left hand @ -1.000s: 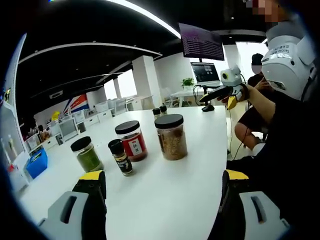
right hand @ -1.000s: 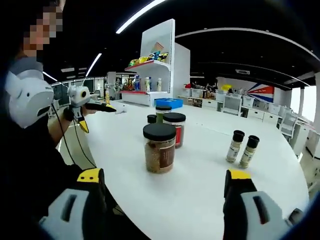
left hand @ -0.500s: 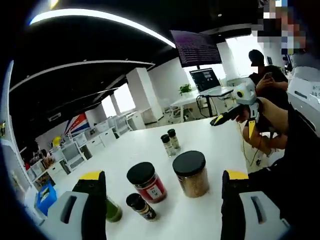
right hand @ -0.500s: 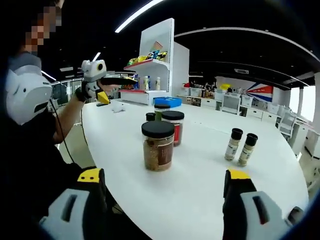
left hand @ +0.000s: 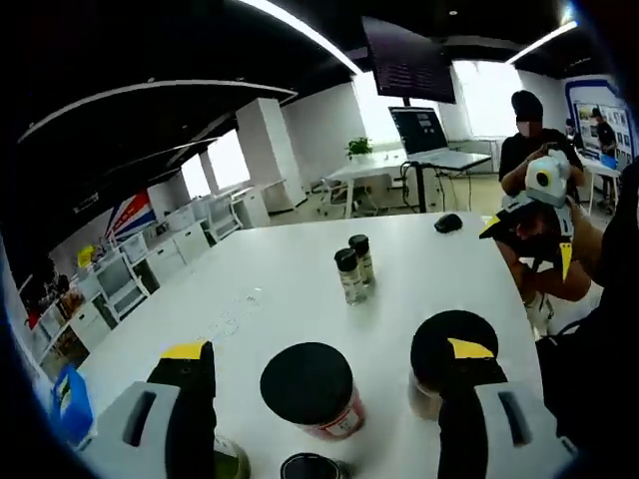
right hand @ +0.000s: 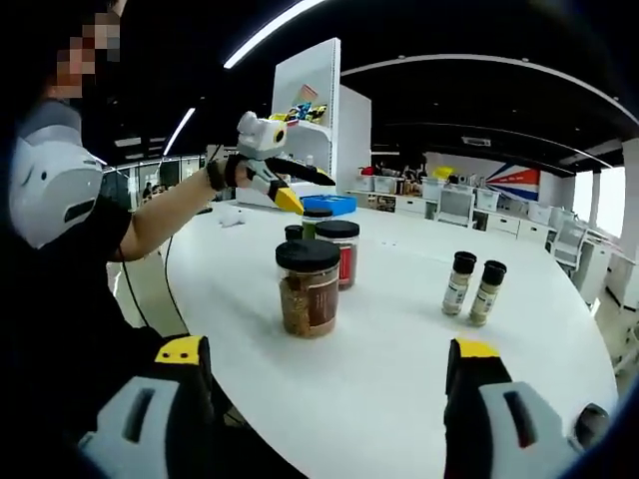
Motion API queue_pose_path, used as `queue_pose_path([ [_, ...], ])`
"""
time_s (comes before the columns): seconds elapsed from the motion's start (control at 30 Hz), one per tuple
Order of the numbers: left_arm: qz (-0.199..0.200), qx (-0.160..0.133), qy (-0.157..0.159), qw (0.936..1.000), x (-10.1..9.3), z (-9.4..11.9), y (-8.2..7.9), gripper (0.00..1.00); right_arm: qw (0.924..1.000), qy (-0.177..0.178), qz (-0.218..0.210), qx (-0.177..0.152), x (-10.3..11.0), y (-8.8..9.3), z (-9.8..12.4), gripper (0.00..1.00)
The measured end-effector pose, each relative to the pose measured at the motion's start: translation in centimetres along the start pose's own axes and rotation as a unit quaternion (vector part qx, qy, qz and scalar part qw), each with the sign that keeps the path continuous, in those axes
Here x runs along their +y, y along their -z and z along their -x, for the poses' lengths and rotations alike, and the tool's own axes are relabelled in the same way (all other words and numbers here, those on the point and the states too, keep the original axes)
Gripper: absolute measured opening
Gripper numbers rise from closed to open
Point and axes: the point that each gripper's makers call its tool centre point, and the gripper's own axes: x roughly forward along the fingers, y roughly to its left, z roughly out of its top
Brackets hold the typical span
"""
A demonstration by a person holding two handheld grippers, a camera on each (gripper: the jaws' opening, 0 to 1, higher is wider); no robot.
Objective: Pick up the mixed condiments and ingredients on the table and sort them into separate groups
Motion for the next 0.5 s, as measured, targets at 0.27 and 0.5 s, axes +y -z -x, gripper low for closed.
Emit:
queue_pose_path([
  [0.27, 0.01, 0.075, 0.017, 0.997, 1.9, -3.9, 4.2, 0.89, 0.9999, 0.009, -0.008, 0.005, -0.3, 0.6, 0.2, 0.94],
  [0.5, 0.025, 0.1, 0.034, 0.9941, 1.1, -5.7, 6.0, 0.79, 0.9999, 0.009, -0.013, 0.005, -0.3, 0.8, 0.0, 0.94],
])
